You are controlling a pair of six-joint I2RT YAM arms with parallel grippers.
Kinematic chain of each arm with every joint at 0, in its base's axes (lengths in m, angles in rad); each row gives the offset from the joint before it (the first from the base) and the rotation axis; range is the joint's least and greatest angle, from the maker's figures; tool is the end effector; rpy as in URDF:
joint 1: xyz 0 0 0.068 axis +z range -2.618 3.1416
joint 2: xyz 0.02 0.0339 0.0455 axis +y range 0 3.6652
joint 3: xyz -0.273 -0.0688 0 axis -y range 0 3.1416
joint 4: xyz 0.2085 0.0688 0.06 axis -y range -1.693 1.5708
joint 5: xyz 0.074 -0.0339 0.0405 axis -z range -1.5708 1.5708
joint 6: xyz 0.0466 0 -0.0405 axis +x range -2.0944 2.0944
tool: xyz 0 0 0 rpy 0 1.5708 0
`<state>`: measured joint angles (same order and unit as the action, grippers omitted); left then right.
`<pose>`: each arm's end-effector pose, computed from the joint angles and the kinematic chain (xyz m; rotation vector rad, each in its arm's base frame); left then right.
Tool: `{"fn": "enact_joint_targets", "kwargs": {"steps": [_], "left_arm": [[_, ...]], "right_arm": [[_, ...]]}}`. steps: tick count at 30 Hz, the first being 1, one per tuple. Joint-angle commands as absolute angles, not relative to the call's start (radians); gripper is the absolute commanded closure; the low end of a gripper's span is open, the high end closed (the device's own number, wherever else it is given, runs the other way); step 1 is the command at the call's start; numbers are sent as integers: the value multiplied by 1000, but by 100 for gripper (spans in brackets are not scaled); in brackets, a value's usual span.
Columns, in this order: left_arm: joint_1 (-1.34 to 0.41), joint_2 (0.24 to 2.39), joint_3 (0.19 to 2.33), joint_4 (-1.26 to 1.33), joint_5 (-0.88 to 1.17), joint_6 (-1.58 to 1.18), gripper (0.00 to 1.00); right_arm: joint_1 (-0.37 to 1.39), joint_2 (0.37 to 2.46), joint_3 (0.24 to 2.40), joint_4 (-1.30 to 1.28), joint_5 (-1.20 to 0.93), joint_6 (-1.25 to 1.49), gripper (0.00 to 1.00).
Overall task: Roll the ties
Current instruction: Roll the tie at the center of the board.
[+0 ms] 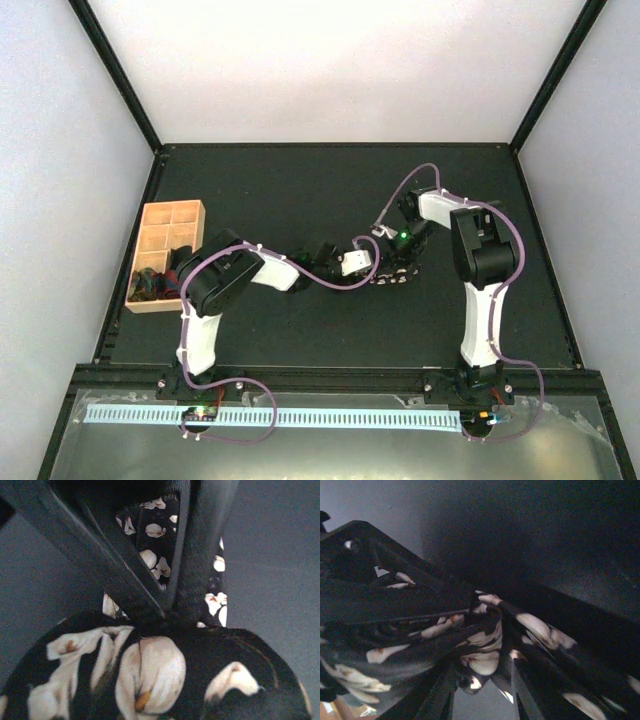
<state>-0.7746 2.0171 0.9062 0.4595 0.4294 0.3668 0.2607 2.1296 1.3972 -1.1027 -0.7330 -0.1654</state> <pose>0.2556 -0.2773 0.1290 1.4071 1.7464 -0.6997 0.3123 0.1156 0.1453 0.4321 -2.6424 -1.0083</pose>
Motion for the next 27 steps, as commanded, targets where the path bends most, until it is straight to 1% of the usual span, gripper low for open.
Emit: {"fn": "enact_joint_targets", "kwargs": {"steps": [1, 6, 10, 13, 16, 18, 19, 20, 21, 22, 24, 26, 27], "left_arm": [[-781, 1998, 887, 252, 342, 383, 56], [-783, 2007, 896, 220, 330, 384, 56], [-785, 2017, 912, 209, 321, 379, 56], [-788, 2016, 909, 206, 319, 376, 56], [-790, 2013, 903, 208, 319, 375, 55], [-790, 2013, 901, 209, 321, 376, 55], [-790, 2013, 900, 208, 321, 376, 55], [-791, 2012, 900, 210, 322, 376, 55], [-792, 2011, 902, 209, 325, 376, 54], [-792, 2012, 902, 211, 325, 375, 54], [-791, 2008, 902, 214, 327, 372, 51], [-790, 1997, 900, 221, 335, 370, 43], [-789, 1988, 895, 235, 337, 371, 37]], "right_arm": [[230, 2071, 1421, -1084, -725, -210, 63], [228, 2012, 1366, -1094, -870, -196, 51], [255, 2022, 1343, -1062, -922, -152, 50], [261, 2035, 1332, -1027, -931, -123, 51], [264, 2053, 1337, -998, -858, -99, 61], [262, 2074, 1350, -1001, -817, -102, 66], [262, 2081, 1352, -1004, -807, -99, 70], [263, 2082, 1351, -1001, -798, -96, 78], [262, 2079, 1346, -995, -789, -95, 89], [262, 2075, 1339, -989, -775, -94, 96], [260, 2068, 1327, -996, -752, -98, 98], [253, 2071, 1316, -1008, -728, -106, 98], [245, 2072, 1310, -1012, -713, -108, 99]]}}
